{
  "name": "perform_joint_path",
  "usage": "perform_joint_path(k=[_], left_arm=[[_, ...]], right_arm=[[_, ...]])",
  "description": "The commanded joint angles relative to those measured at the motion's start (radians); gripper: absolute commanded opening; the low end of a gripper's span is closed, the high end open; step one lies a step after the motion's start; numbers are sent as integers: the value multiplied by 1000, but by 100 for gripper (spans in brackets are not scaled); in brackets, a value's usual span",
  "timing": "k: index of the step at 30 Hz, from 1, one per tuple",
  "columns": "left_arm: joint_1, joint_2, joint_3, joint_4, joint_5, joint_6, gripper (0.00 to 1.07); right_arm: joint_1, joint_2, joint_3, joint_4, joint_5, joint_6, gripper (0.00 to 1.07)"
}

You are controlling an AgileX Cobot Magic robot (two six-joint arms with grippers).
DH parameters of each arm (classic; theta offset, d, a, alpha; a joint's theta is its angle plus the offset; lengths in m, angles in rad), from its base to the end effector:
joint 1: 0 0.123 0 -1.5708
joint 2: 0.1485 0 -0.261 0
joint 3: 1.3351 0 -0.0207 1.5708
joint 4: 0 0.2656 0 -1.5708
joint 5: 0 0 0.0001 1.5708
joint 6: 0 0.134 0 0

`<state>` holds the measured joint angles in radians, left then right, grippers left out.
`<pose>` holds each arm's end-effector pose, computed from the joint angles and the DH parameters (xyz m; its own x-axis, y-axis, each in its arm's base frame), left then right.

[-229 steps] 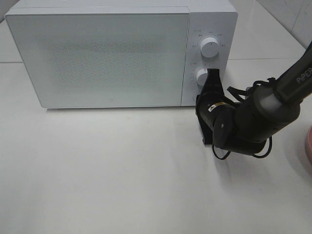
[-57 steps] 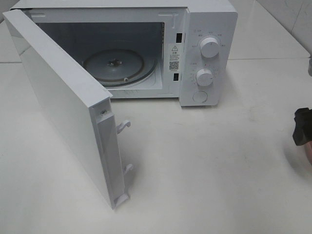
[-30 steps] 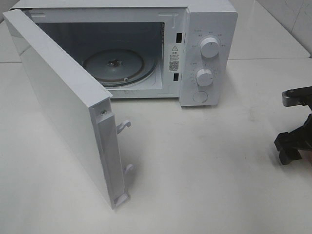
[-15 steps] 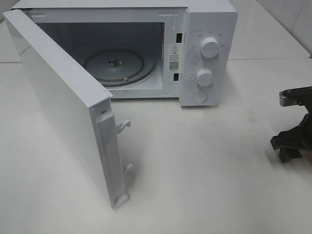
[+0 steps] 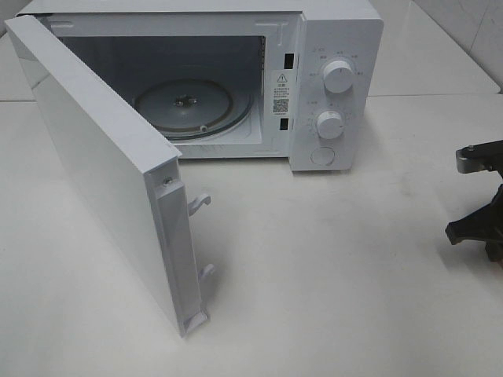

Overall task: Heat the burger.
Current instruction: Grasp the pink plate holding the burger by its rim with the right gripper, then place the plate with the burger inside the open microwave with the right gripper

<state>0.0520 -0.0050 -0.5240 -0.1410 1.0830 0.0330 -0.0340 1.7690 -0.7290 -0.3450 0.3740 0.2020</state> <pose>0.0662 -0.0132 0.2713 -0.4475 -0.0565 -0.8925 0.0444 0.9954 -0.0853 0.2933 -0.0266 0.0356 -0.9657 -0.0868 -0.2448 -0.0508 0.9874 -0.1499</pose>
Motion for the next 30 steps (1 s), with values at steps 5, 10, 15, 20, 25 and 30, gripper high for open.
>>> perform_joint_path(k=[5,10,15,20,25,30], left_arm=[[-1,-15,4,1,-13,-8,90],[-1,-15,4,1,-13,-8,90],[-1,-15,4,1,-13,-8,90],[-1,-15,4,1,-13,-8,90],[-1,-15,4,1,-13,-8,90],[-1,-15,4,1,-13,-8,90]], right_arm=[[4,21,14,31,73,23,0],[4,21,14,31,121,34,0],[40,12,14,5,179,67,0],[111,-40,16,-108,256,183,0],[157,-86,16,-202,327,254,0],[209,-128,16,-269,393,304,0]])
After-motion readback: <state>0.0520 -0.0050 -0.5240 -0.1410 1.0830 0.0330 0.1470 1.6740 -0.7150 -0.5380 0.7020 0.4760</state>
